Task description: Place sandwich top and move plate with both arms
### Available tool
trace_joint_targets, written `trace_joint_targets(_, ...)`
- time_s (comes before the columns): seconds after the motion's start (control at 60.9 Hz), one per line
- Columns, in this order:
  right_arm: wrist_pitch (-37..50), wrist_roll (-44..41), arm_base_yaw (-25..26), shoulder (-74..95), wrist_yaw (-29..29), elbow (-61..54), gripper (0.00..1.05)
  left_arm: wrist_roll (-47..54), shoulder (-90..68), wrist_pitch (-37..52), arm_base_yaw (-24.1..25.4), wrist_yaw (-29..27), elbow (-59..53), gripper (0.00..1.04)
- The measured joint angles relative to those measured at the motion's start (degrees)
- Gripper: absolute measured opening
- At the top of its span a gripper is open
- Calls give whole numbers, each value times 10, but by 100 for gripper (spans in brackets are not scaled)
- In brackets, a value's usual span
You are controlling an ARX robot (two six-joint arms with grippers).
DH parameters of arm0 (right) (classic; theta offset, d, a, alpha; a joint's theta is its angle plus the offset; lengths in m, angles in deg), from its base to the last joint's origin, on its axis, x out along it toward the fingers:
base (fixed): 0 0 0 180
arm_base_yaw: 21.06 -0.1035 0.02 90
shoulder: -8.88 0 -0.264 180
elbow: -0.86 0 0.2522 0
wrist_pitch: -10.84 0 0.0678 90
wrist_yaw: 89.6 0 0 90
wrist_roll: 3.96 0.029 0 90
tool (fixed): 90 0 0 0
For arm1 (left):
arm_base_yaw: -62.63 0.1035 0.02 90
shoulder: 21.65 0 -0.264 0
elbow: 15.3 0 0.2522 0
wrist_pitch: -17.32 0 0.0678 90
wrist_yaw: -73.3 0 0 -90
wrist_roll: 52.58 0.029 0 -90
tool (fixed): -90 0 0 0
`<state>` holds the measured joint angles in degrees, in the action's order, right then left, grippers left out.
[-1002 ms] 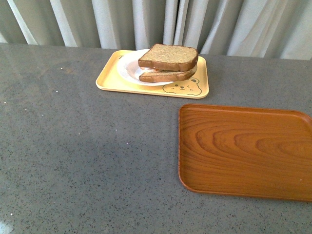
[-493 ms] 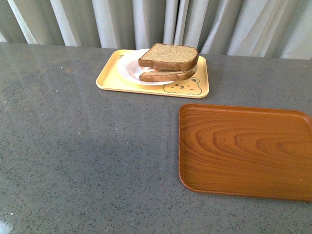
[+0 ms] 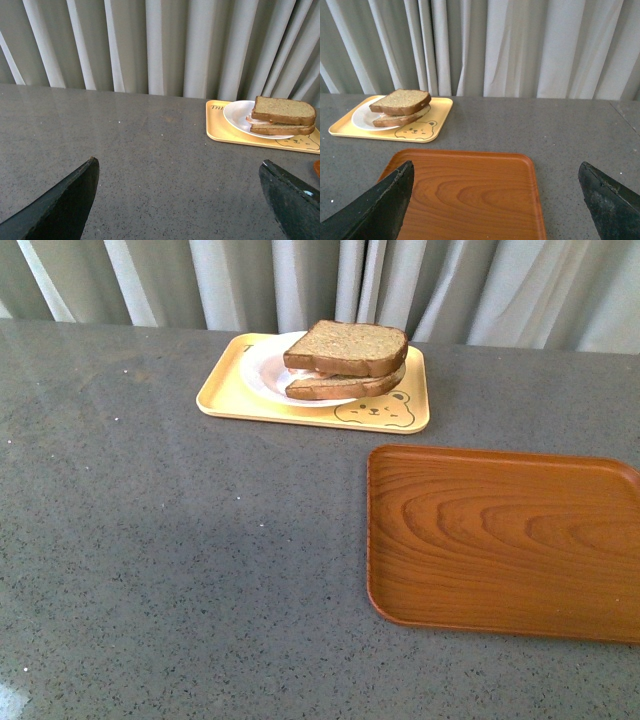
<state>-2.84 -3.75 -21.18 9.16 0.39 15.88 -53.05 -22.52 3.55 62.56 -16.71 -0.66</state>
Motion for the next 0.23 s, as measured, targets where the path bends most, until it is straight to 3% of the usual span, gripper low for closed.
trace_joint_targets(0.23,0,0,0,0,0,0,96,0,0,0,0,0,0,96)
